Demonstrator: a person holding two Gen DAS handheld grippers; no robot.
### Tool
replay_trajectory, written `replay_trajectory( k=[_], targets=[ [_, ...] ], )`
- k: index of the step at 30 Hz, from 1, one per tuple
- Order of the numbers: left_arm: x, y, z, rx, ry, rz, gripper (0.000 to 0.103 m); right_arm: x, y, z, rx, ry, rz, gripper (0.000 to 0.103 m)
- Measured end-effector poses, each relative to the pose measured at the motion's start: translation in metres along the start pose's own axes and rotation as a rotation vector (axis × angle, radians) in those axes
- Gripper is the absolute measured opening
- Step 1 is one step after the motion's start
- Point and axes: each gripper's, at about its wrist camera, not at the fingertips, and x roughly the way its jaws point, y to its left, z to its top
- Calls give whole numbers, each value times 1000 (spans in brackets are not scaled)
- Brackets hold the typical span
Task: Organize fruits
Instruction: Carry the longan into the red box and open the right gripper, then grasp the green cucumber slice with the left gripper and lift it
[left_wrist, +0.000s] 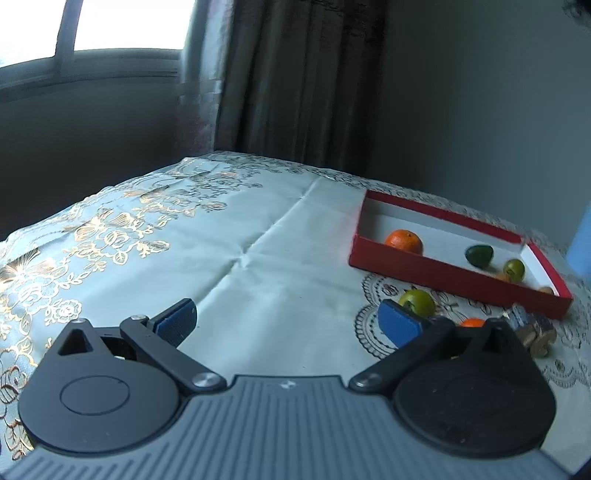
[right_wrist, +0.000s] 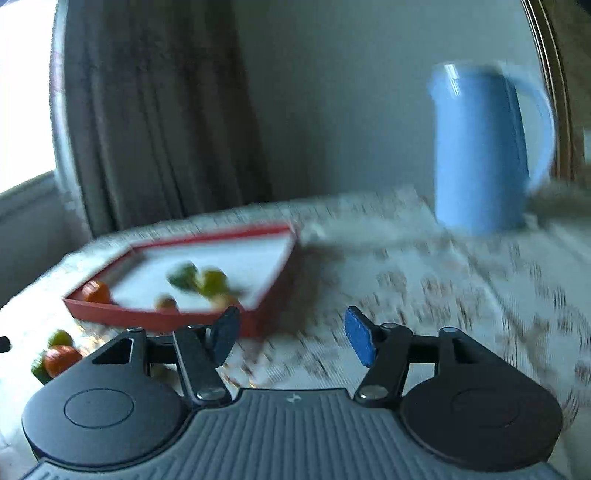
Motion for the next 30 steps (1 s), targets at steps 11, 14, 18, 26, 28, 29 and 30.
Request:
replay_trajectory(
  k=[11, 14, 18, 26, 28, 29, 30],
  targets=[
    [-9, -43, -9, 303, -5, -85, 103, -6, -7, 2, 35, -26, 51, 62],
    [-9, -54, -12, 382, -8, -114, 103, -7, -9, 2, 41, -28, 57, 62],
    [-3, -69, -15, 460, 16, -126, 103, -9, -9, 3, 50, -34, 65, 62],
    [12, -94, -15, 541, 47, -131, 103, -9, -9, 3, 55, -31, 72, 62],
    [14, -98, -14, 551, 51, -137, 103, -9, -9, 4, 55, -32, 76, 62],
    [16, -100, -14, 556, 54, -139, 103, -9, -9, 3, 54, -32, 77, 62],
    [18, -102, -14, 562, 60, -142, 103, -9, -9, 3, 54, -31, 79, 63]
  ],
)
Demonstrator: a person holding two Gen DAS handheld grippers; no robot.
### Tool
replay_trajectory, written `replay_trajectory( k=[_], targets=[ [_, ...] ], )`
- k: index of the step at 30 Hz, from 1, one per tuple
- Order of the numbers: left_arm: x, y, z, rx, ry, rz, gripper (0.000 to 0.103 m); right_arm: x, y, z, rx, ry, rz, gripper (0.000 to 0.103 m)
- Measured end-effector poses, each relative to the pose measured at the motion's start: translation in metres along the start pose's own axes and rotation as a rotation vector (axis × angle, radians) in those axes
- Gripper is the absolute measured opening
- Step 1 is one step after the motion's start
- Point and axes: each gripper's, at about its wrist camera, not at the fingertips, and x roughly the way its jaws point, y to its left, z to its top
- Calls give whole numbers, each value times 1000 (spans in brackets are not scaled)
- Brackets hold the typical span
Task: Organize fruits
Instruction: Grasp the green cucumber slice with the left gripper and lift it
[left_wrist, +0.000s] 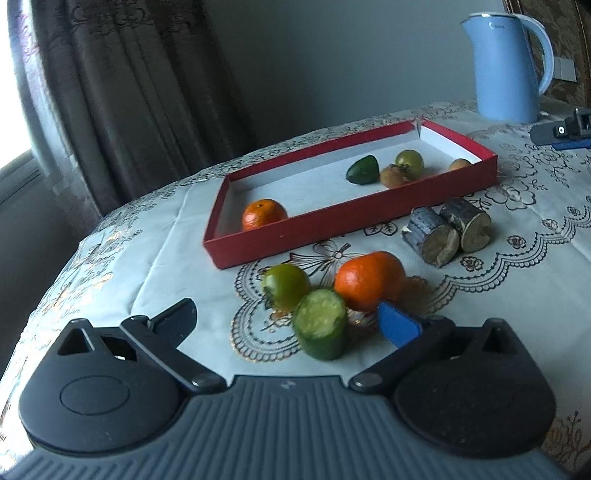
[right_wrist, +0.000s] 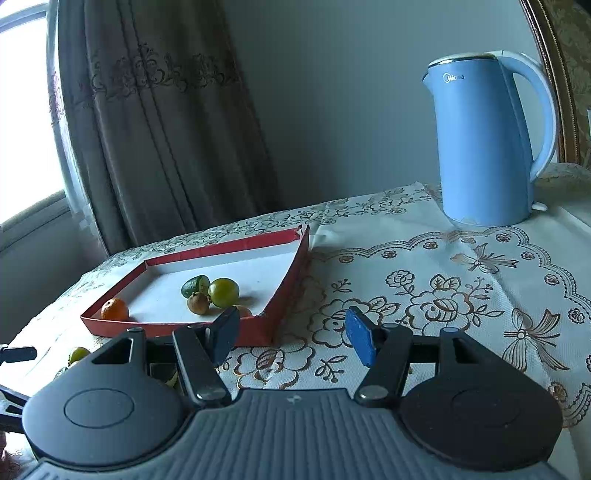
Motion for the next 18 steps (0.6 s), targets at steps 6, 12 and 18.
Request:
replay_trajectory(
  k=[6, 12, 18],
  targets=[
    [12, -1, 4, -9, 32, -21, 103, 0, 0, 1, -1, -1, 13, 63],
    [17, 7, 3, -57, 62, -40, 83, 1, 0, 1, -4, 5, 18, 63],
    [13, 6, 1, -64, 61, -58, 53, 2, 0, 0, -7, 10, 11, 63]
  ],
)
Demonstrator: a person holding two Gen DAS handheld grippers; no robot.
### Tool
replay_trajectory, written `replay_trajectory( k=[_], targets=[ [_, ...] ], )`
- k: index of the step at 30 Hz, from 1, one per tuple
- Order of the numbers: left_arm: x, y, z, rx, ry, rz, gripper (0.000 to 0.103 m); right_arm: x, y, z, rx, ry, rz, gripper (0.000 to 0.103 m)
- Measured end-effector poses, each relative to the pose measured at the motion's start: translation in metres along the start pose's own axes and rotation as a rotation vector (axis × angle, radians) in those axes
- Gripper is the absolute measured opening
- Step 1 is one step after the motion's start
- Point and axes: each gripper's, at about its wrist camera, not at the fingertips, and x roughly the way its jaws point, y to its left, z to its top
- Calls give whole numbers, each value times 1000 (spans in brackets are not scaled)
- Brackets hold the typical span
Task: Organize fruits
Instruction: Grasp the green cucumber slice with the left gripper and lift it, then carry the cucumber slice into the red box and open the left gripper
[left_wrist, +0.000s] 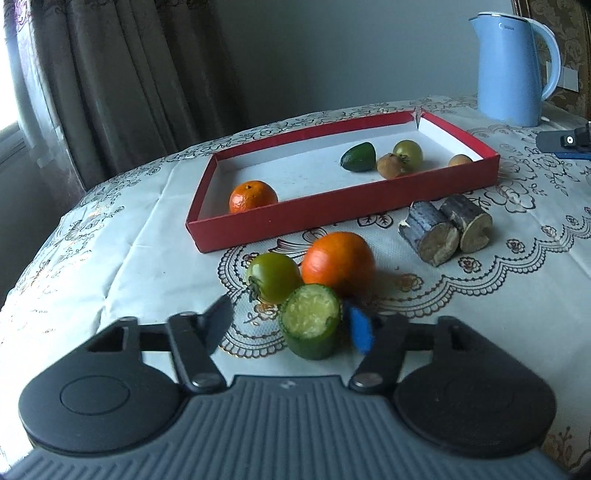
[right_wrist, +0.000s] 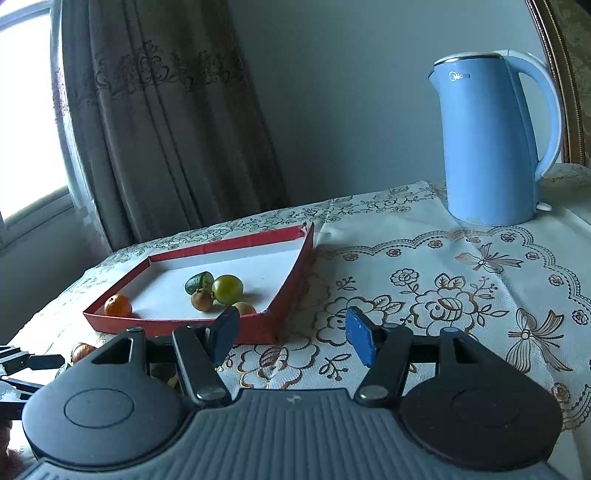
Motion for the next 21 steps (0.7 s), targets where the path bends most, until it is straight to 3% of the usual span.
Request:
replay_trajectory(
  k=[5, 13, 21],
  targets=[
    [-7, -3, -2, -12, -2, -26, 32, 1, 0, 0, -5, 5, -3, 63],
    [-35, 4, 2, -52, -66, 12, 31, 0, 0, -1, -2, 3, -9, 63],
    [-54, 9, 28, -112, -158, 34, 31, -1, -1, 0, 9, -7, -11, 63]
  ],
)
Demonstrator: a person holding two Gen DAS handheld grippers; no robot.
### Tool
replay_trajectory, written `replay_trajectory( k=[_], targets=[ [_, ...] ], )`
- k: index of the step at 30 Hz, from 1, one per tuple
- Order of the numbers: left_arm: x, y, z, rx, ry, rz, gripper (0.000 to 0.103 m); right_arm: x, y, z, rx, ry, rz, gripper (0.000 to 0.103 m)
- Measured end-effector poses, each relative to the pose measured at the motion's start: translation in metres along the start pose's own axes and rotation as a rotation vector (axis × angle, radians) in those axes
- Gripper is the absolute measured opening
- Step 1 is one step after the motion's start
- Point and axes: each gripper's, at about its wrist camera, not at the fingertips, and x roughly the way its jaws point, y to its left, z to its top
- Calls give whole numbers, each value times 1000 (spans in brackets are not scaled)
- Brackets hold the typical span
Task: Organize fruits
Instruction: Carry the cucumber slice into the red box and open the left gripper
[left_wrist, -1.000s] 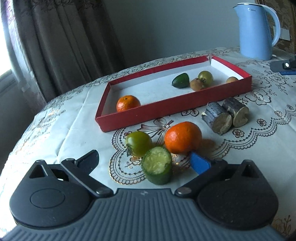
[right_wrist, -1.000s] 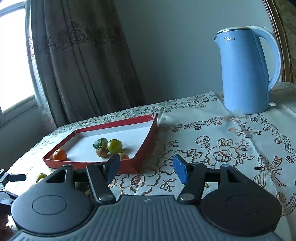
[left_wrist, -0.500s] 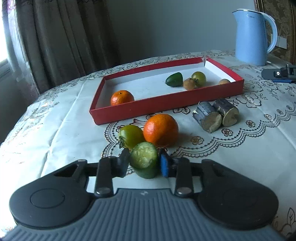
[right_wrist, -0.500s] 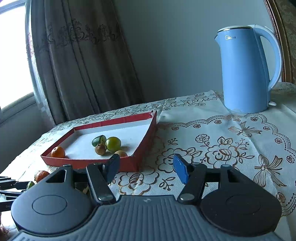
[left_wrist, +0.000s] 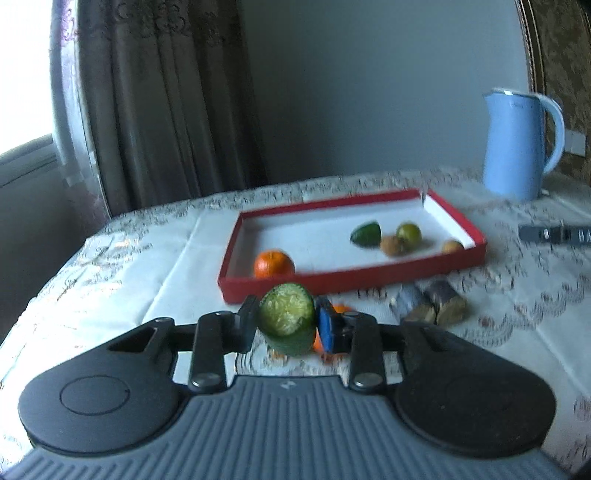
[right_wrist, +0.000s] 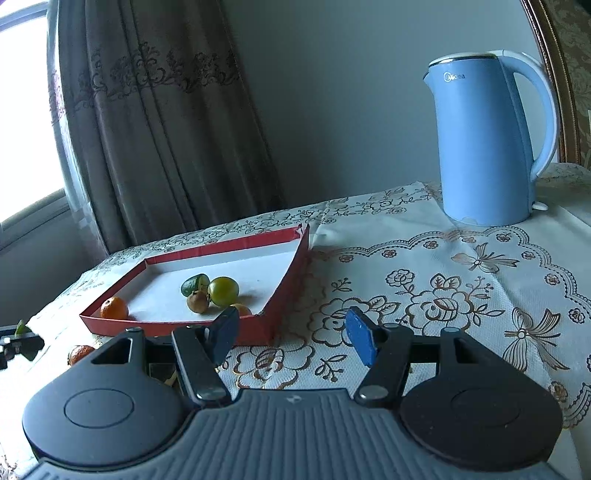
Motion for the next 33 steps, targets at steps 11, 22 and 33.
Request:
replay_trajectory(
  k=[11, 22, 33],
  targets=[
    [59, -19, 49, -14, 15, -9, 31, 1, -1, 2, 18, 0, 10, 63],
    [117, -23, 65, -55, 71, -3, 31, 3, 2, 3, 15, 8, 26, 71],
    [123, -24, 59, -50, 31, 53, 84, 3, 2, 4, 19, 9, 26, 72]
  ],
)
